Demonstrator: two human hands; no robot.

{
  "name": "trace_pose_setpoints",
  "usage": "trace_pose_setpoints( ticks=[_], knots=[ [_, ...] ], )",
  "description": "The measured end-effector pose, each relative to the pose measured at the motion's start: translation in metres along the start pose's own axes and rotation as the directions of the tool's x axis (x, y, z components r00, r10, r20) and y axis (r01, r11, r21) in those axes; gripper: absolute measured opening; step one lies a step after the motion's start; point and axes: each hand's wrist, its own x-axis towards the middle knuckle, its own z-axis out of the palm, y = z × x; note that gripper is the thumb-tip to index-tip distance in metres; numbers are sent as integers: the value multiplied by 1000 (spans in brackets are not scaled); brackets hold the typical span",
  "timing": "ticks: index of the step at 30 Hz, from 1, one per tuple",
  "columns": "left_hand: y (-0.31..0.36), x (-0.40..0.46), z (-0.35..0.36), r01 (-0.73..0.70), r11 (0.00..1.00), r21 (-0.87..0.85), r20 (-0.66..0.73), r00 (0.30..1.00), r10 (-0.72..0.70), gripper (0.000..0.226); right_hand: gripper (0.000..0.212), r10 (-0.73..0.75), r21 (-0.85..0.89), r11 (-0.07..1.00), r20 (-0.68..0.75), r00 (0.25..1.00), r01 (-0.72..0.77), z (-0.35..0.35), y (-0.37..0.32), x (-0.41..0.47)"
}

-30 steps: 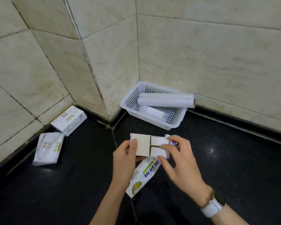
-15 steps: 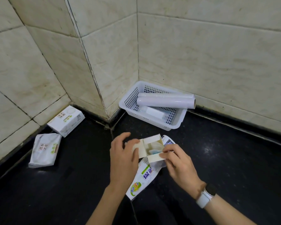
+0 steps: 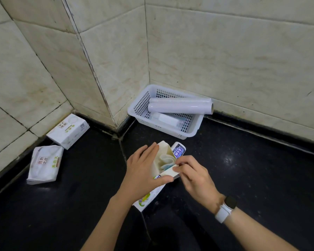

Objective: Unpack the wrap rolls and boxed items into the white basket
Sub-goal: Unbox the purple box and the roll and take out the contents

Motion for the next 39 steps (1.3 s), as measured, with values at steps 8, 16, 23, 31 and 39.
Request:
trace_pose_setpoints(
  ticks=[8, 16, 23, 31, 39],
  knots=[
    [13, -1, -11, 56, 982, -180, 104, 994, -37, 98, 14, -21, 42, 999, 8, 1000, 21, -4, -2, 2],
    [26, -2, 21, -24, 977, -214, 64, 997, 38, 87, 23, 11, -41, 999, 151, 988, -5, -30, 2, -13],
    [40, -1, 50, -82, 994, -68, 120, 989, 90, 108, 39, 458, -348, 879, 424, 781, -326, -43, 5, -11],
    [44, -2, 57, -103, 986, -130, 141, 982, 122, 117, 40, 567, -525, 820, 691, 448, -226, -43, 3, 16],
    [43, 2, 55, -41, 981, -188, 111, 992, 63, 105, 30, 330, -412, 910, 657, 678, -44, -42, 7, 6]
  ],
)
